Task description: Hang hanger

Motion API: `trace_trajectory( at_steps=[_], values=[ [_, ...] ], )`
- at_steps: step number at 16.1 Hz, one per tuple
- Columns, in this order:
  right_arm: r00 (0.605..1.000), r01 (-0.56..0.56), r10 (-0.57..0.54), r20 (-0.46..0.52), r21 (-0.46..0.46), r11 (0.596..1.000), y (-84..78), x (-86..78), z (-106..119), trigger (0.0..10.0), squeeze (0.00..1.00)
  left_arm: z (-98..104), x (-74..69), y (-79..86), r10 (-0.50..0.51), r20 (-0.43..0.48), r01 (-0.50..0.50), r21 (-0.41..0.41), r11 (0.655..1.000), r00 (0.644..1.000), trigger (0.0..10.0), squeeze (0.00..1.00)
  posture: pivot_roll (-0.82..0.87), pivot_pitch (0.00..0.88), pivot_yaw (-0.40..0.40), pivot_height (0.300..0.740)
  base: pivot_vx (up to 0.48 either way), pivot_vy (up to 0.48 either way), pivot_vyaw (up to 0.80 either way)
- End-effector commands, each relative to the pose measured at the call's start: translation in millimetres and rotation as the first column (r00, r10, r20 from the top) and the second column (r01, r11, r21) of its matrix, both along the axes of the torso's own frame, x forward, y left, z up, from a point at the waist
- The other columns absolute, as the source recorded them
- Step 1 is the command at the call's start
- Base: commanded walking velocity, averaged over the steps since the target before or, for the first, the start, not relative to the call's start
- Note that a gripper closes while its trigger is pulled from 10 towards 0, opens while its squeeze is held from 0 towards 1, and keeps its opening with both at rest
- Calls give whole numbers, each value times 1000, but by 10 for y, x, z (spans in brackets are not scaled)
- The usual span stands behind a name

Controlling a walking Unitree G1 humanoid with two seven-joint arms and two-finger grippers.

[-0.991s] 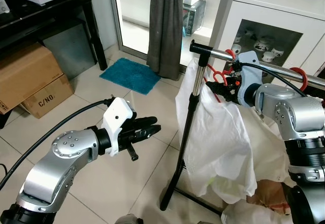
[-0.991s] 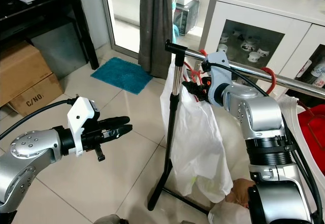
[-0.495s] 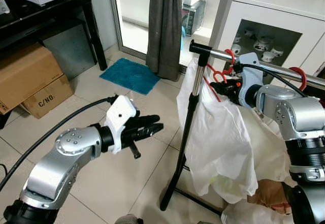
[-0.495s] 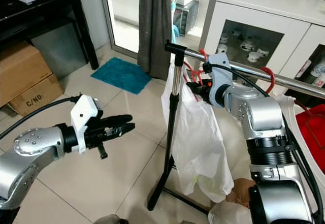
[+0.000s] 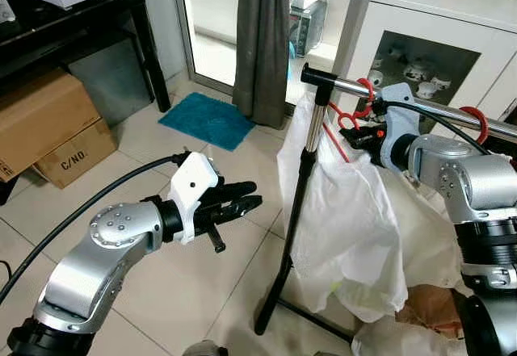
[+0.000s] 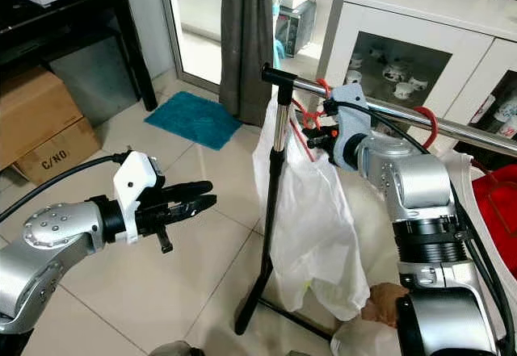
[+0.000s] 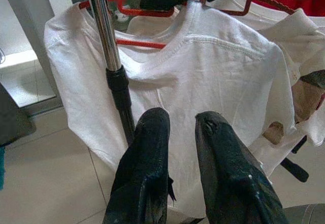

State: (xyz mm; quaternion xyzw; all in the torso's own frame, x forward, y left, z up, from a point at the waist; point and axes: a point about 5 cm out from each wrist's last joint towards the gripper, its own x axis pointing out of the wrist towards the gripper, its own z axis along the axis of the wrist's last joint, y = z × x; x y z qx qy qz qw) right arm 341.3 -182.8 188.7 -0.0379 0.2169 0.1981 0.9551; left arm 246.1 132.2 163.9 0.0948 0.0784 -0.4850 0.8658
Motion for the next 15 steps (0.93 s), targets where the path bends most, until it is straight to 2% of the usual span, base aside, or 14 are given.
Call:
trace_trajectory(
  at_steps=[1, 4, 10, 13, 15],
  values=[
    [1000, 6, -7, 17, 5, 1000, -38, -30, 24, 0, 0, -21, -1, -22, -3, 2, 3, 1, 1000, 1000, 10000, 0, -2, 0, 9, 740, 0, 0, 0],
    [998, 26, -25, 60, -2, 1000, -59, -56, 86, 0, 0, 28, 60, -71, 55, 39, -54, -45, 998, 998, 10000, 0, -3, 0, 6, 740, 0, 0, 0],
    [987, 31, -31, 156, 3, 1000, -89, -250, 233, 0, 0, -25, 188, -143, 224, 79, -221, -54, 974, 971, 10000, 0, -10, 4, 13, 740, 0, 0, 0],
    [982, 31, -31, 185, 2, 1000, -103, -426, 282, 0, 0, -13, 185, -200, 245, 84, -239, -73, 968, 966, 10000, 0, -12, 6, 10, 740, 0, 0, 0],
    [989, 29, -28, 147, -2, 1000, -53, -610, 149, 0, 0, -59, 172, -219, 254, 77, -249, -62, 966, 964, 10000, 0, -16, 10, 8, 740, 0, 0, 0]
  ],
)
